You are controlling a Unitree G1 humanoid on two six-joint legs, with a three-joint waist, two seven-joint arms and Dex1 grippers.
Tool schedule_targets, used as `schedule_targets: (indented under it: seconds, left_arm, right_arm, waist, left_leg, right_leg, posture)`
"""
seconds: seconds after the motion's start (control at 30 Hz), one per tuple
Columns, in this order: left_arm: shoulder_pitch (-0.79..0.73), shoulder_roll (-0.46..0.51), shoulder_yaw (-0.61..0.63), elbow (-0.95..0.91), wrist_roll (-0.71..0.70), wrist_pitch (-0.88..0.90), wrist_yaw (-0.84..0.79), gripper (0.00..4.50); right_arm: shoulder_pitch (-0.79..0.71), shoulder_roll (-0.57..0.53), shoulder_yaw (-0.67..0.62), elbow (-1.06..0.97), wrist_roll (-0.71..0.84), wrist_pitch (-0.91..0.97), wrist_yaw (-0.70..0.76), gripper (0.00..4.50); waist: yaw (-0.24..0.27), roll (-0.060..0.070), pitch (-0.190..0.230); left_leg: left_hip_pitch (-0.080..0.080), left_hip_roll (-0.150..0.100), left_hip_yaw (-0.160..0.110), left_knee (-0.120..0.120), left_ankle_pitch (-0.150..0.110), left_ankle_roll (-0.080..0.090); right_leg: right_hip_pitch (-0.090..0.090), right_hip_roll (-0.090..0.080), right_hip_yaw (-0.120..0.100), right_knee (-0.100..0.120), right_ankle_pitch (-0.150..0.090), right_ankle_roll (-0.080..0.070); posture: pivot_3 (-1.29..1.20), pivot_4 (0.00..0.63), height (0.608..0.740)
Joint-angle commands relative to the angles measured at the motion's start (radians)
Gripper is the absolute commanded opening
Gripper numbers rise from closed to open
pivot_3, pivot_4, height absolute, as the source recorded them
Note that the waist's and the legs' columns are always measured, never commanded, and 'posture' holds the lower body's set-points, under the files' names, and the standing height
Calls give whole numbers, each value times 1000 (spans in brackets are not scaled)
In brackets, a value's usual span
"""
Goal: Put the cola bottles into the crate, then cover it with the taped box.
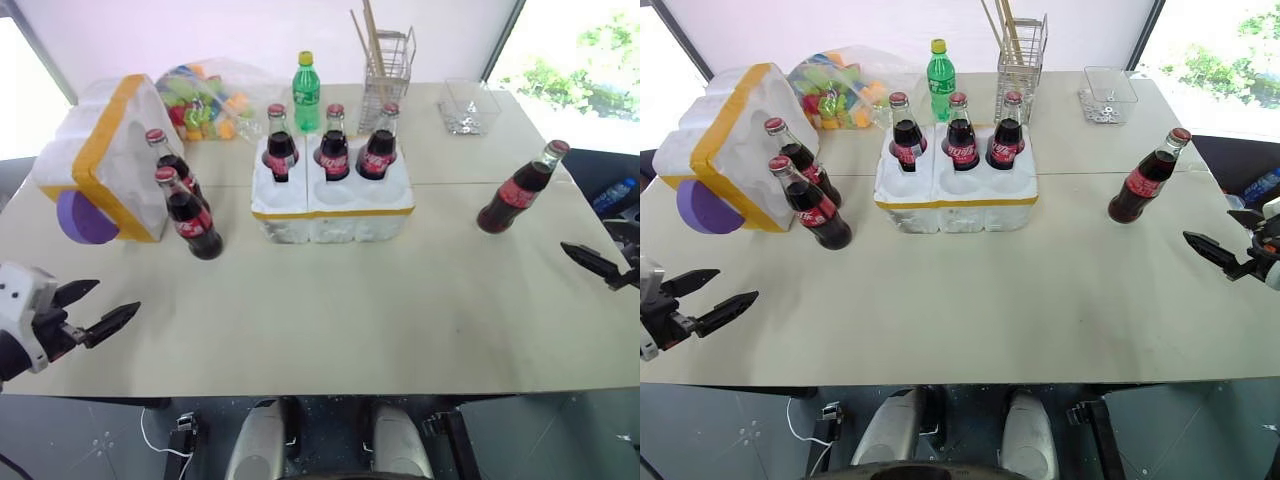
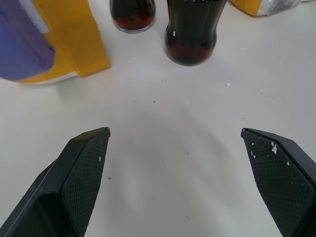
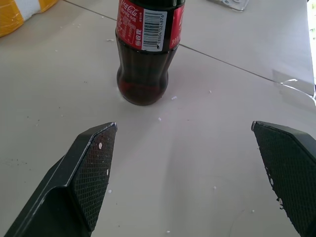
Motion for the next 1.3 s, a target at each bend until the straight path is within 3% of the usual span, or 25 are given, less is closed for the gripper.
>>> schedule_targets:
  seconds: [0.03,0.53,0.73,0.97,1.1,1.3]
  left_arm:
    - [-9,13,8,-6,7,-7,-5,4460]
    - [-78,-17,6,7,-26,11,37,4460]
    - [-143,-33,28,-38,-179,96,31,4460]
    - [-225,-22,-82,-45,-146,62,40,4460]
    - [-323,-31,-151,-8,-91,26,78,4460]
    - [-450,-83,-252,61,-43,-23,102,4460]
  right_arm:
    - [-1,2,-33,-5,11,-17,-9,4500]
    - [18,4,-46,-54,48,54,4,4500]
    - [57,-75,-147,-409,301,387,144,4500]
    - [105,-103,-234,-739,539,658,169,4500]
    - [122,-107,-252,-890,660,744,177,4500]
    - [59,-68,-175,-1010,778,770,73,4500]
  waist:
    - [-1,0,0]
    - [-1,0,0]
    - [1,2,0]
    - [7,0,-1]
    - [5,0,-1]
    - [2,0,-1]
  left_leg:
    - [0,0,0,0,0,0]
    - [2,0,1,0,0,0]
    - [2,0,1,1,1,1]
    - [3,1,0,1,0,0]
    - [2,1,0,2,0,0]
    - [2,1,0,1,0,0]
  right_leg:
    - [0,0,0,0,0,0]
    - [3,0,0,1,0,0]
    - [5,0,1,3,1,1]
    - [3,1,1,1,0,0]
    - [4,0,1,1,1,-1]
    - [7,1,1,2,1,-1]
  posture:
    - [0,150,736]
    - [0,150,736]
    - [0,150,736]
    - [0,150,736]
    - [0,150,736]
    - [0,150,736]
